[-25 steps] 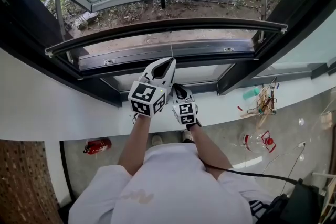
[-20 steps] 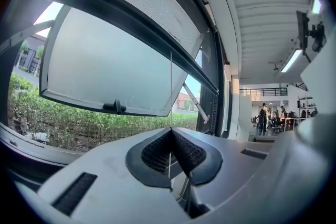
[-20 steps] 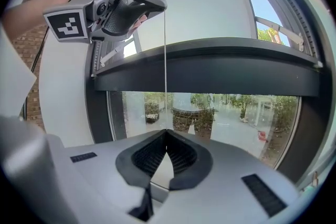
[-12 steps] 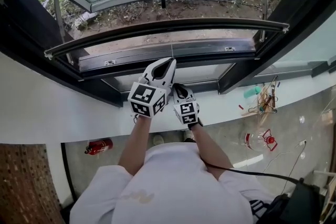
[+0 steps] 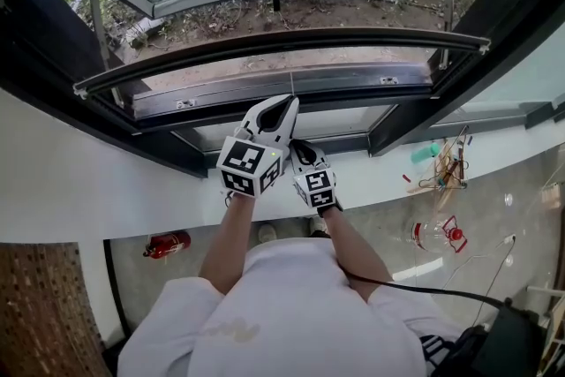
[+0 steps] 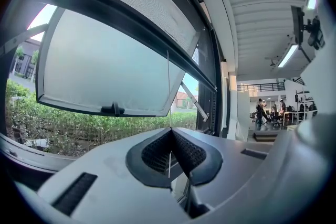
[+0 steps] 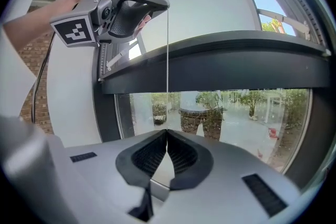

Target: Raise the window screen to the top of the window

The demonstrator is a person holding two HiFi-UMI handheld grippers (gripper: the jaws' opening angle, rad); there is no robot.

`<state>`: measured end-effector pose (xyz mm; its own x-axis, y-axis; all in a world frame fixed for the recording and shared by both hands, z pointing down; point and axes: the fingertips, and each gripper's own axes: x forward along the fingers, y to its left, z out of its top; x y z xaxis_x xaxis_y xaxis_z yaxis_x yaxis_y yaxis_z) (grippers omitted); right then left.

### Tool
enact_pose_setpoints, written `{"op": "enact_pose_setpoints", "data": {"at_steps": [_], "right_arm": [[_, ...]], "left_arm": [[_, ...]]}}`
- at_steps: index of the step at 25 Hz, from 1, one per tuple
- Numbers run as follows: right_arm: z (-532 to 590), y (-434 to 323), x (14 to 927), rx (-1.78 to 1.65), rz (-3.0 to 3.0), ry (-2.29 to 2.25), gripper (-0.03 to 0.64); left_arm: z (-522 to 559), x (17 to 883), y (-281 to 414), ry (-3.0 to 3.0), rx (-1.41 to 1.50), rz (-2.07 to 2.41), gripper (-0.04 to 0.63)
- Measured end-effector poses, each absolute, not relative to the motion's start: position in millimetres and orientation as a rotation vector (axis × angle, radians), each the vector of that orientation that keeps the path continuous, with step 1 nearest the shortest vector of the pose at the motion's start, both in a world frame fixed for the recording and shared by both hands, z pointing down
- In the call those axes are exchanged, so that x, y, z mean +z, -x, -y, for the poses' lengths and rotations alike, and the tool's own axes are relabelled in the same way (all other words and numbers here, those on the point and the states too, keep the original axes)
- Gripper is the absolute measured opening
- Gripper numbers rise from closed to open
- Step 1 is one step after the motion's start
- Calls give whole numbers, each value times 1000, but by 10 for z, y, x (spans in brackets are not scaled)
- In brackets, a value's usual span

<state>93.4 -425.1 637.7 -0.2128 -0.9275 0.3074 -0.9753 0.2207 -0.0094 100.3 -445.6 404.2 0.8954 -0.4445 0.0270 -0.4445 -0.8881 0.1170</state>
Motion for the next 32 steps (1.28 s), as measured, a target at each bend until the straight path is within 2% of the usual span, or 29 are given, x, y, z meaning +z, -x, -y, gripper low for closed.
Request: {"op": "enact_pose_setpoints", "data": {"at_steps": [16, 32], "right_arm": [[4288, -990, 6281, 304, 2248, -1826, 3], [4394, -927, 5816, 248, 2366, -1855, 2]], "left_arm": [[4499, 3937, -961, -2956, -5, 721, -1], [4503, 3469, -931, -2945, -98, 676, -2]]}}
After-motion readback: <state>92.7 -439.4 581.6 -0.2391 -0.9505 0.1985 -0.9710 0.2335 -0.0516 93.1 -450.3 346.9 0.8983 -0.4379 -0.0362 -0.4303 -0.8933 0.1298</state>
